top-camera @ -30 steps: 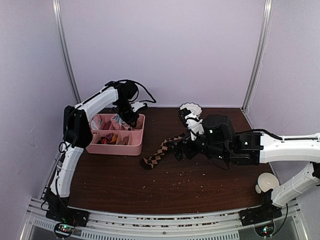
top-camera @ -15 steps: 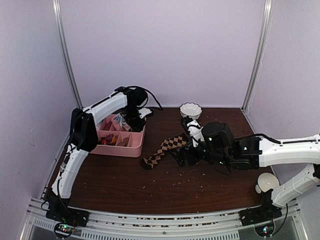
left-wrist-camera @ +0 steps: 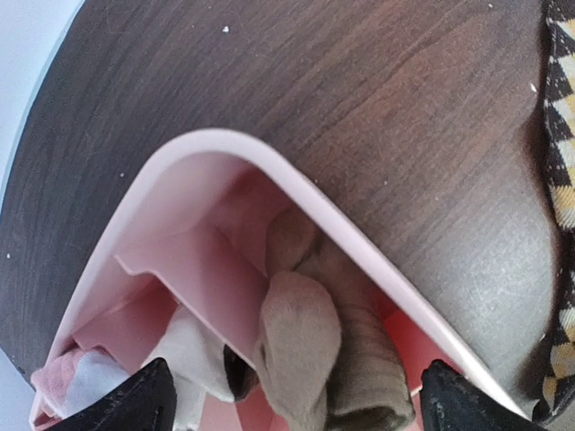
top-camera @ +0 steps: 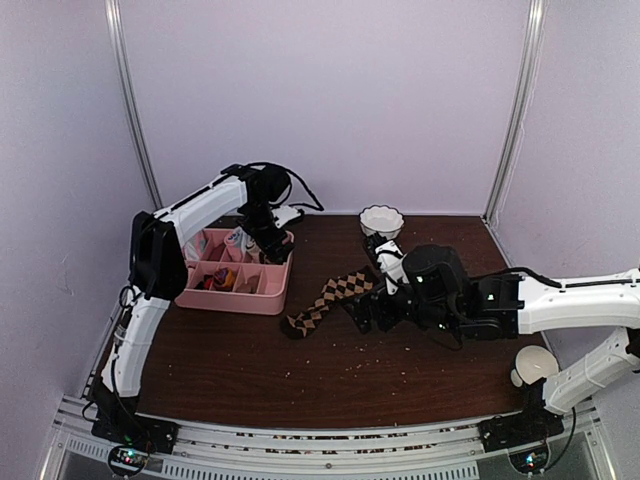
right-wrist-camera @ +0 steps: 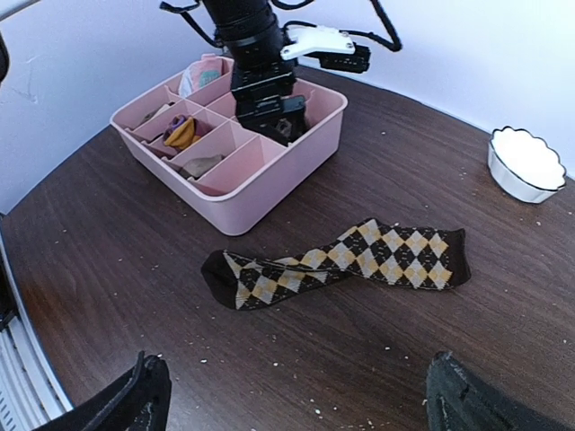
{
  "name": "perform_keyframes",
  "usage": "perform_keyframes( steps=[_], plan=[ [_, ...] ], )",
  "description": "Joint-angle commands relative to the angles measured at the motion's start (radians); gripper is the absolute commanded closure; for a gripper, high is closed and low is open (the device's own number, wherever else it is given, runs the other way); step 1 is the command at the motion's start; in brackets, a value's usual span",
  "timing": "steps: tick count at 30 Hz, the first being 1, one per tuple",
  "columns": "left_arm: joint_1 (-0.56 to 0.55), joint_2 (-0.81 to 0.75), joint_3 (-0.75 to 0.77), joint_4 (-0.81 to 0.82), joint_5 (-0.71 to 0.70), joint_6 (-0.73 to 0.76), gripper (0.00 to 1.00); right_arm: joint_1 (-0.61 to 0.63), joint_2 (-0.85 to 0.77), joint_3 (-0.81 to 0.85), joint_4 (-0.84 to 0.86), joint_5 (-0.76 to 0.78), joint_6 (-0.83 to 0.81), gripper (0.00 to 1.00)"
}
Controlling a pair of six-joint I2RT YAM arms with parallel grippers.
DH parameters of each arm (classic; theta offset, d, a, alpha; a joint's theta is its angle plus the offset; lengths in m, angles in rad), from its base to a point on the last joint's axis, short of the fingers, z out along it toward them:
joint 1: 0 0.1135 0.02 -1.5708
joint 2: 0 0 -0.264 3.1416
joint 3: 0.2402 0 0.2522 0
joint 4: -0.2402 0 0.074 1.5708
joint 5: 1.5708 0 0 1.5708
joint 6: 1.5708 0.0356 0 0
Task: Roll the socks
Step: Place the sock in the storage box, then pick up the sock from the center of the board.
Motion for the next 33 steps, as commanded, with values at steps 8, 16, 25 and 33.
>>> perform_keyframes(
  steps=[8,16,25,33],
  plan=[
    [-0.01,-0.27,-0.127,0.06,0.041,0.019,0.02,-0.016,0.079,0.119,-0.306,0.629,0.093,0.0],
    [0.142,-0.548,-0.421,0.239,0.141,-0.011,0.02,-0.121,-0.034,0.041,-0.224,0.488,0.124,0.0],
    [0.261,-0.867,-0.825,0.406,0.394,0.043,0.02,-0.253,-0.049,0.055,-0.204,0.199,0.091,0.0],
    [0.249,-0.964,-1.023,0.339,0.562,0.175,0.02,-0.385,0.208,0.172,-0.083,-0.115,0.178,0.09]
  ],
)
